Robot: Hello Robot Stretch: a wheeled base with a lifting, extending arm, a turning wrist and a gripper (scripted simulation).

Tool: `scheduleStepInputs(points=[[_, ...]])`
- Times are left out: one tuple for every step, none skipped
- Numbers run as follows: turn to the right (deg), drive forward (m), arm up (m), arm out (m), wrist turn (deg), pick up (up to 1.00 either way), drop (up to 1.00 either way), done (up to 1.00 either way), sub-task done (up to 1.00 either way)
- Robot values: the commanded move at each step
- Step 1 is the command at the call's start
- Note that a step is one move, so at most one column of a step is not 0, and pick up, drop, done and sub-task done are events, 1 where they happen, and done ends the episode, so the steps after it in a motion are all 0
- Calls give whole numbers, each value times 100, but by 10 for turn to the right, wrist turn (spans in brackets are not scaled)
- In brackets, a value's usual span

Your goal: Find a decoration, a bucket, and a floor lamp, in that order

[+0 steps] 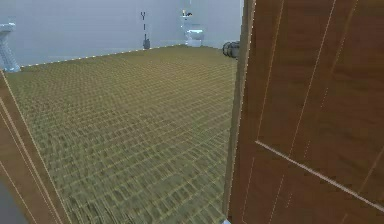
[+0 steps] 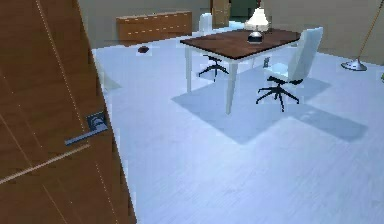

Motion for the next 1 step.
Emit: scheduleStepInputs(points=[[60, 0, 0, 0, 0, 0, 0, 0, 0]])
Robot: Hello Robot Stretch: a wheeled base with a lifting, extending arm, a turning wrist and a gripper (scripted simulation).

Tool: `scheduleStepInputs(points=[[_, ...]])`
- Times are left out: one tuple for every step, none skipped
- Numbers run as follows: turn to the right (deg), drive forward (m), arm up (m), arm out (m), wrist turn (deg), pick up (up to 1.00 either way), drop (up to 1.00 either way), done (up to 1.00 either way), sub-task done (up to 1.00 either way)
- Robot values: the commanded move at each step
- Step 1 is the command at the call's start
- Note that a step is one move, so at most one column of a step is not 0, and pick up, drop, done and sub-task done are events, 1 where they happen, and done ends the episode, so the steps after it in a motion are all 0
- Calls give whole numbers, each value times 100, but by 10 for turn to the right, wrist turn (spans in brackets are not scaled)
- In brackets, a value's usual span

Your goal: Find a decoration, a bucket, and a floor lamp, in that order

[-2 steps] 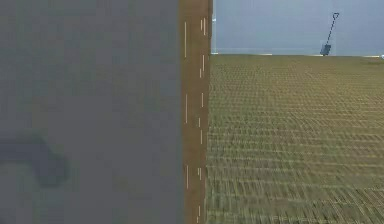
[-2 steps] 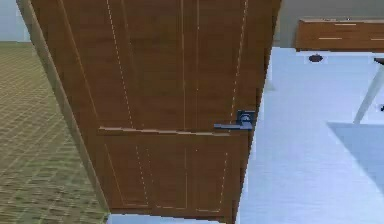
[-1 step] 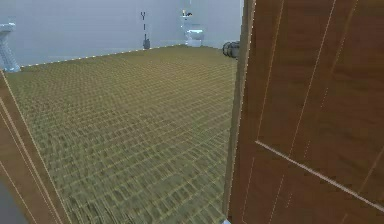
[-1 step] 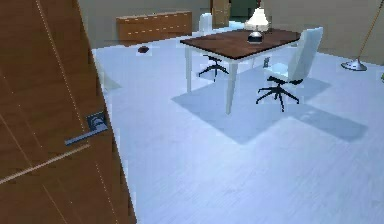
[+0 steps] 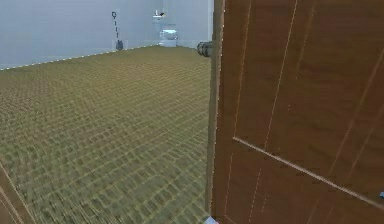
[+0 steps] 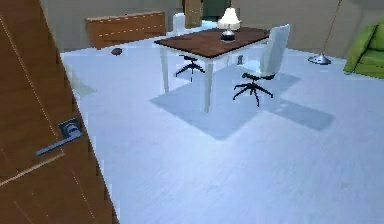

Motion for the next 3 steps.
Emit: scheduleStepInputs(points=[[0, 65, 0, 0, 0, 0, 0, 0, 0], [-450, 0, 0, 0, 0, 0, 0, 0, 0], [0, 30, 0, 0, 0, 0, 0, 0, 0]])
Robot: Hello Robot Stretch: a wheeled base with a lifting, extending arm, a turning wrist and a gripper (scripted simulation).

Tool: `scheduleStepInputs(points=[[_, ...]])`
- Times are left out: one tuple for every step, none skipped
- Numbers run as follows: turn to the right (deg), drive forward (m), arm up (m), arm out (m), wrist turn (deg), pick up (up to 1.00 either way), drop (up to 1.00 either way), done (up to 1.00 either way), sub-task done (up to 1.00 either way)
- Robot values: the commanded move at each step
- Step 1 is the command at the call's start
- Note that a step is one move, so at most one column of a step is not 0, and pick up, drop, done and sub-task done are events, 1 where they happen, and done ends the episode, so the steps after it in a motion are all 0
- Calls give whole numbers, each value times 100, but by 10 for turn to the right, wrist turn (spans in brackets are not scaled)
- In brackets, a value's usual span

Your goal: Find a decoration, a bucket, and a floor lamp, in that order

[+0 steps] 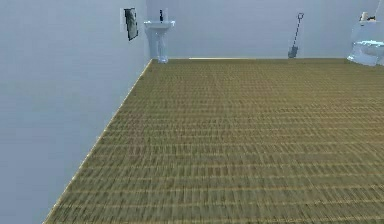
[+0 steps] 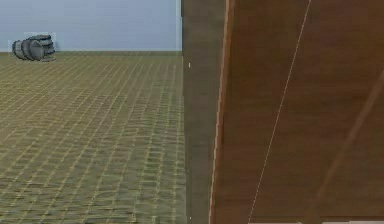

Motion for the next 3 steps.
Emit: scheduleStepInputs(points=[[0, 30, 0, 0, 0, 0, 0, 0, 0], [450, 0, 0, 0, 0, 0, 0, 0, 0], [180, 0, 0, 0, 0, 0, 0, 0, 0]])
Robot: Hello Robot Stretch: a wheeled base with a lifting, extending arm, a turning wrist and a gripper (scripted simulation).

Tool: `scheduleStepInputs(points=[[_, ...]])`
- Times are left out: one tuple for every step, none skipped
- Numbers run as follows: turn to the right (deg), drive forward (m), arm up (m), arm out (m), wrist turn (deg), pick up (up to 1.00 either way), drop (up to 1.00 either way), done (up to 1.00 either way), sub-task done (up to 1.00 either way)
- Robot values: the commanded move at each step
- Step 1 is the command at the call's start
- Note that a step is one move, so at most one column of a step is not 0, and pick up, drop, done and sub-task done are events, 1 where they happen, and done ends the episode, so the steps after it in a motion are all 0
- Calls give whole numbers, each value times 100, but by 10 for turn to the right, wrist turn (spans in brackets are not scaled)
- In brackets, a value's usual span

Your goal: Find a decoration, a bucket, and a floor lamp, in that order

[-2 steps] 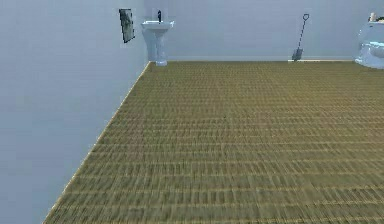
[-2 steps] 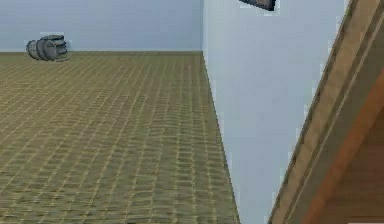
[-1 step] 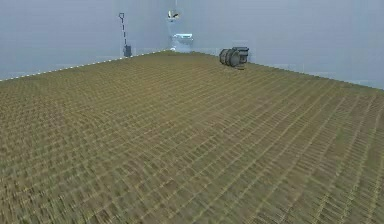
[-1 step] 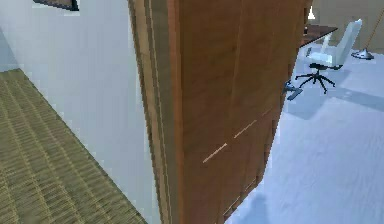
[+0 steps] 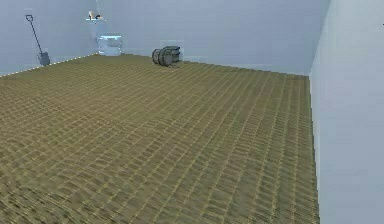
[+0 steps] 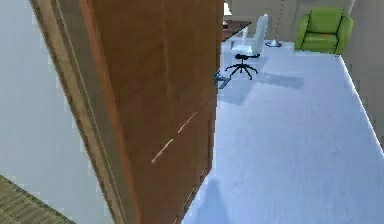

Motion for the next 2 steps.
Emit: scheduleStepInputs(points=[[0, 100, 0, 0, 0, 0, 0, 0, 0], [0, 100, 0, 0, 0, 0, 0, 0, 0]])
